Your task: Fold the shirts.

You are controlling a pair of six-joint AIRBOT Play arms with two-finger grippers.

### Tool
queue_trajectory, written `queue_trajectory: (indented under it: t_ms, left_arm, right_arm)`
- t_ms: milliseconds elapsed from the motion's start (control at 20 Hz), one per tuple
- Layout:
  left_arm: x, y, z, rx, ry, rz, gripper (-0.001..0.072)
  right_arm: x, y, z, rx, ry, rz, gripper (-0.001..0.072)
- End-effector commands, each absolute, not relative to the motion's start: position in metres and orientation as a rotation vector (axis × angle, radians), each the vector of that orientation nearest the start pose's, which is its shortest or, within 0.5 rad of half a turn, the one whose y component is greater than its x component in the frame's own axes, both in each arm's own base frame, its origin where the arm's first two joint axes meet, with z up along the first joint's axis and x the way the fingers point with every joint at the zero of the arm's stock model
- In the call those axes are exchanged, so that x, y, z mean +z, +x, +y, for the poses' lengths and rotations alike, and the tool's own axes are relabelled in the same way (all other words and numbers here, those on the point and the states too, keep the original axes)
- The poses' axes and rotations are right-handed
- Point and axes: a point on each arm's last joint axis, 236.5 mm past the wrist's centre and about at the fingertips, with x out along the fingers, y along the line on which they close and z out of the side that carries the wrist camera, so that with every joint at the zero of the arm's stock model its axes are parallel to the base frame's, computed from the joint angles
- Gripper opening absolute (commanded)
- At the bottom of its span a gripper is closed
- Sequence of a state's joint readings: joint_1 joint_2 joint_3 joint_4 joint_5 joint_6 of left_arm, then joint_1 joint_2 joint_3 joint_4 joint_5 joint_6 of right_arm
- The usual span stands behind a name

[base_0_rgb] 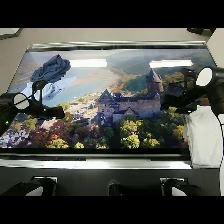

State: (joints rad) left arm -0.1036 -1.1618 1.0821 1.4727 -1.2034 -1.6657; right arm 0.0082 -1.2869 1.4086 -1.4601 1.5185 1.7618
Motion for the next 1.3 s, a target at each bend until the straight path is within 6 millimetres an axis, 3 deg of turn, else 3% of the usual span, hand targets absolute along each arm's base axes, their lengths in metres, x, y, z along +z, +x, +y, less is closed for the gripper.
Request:
queue_trajectory:
  t_ms: [0,550,600,800,1150,1250]
  left_arm:
    - [0.021,0.346,-0.058,-0.084,-0.103,1.293,0.0711]
    - [0.021,0.346,-0.058,-0.084,-0.103,1.293,0.0711]
    - [0.021,0.346,-0.058,-0.084,-0.103,1.293,0.0711]
    - [0.021,0.347,-0.058,-0.085,-0.104,1.289,0.0711]
    - [0.026,0.364,-0.064,-0.087,-0.140,1.219,0.0711]
    - [0.036,0.383,-0.068,-0.083,-0.184,1.133,0.0713]
  right_arm:
    - [0.072,0.356,0.029,-0.038,0.235,1.404,0.0682]
    - [0.072,0.356,0.029,-0.039,0.235,1.403,0.0682]
    - [0.073,0.360,0.029,-0.038,0.237,1.386,0.0682]
    - [0.087,0.407,0.029,-0.029,0.253,1.180,0.0682]
    - [0.105,0.442,0.027,-0.021,0.263,1.011,0.0683]
    - [0.105,0.442,0.026,-0.025,0.259,1.010,0.0684]
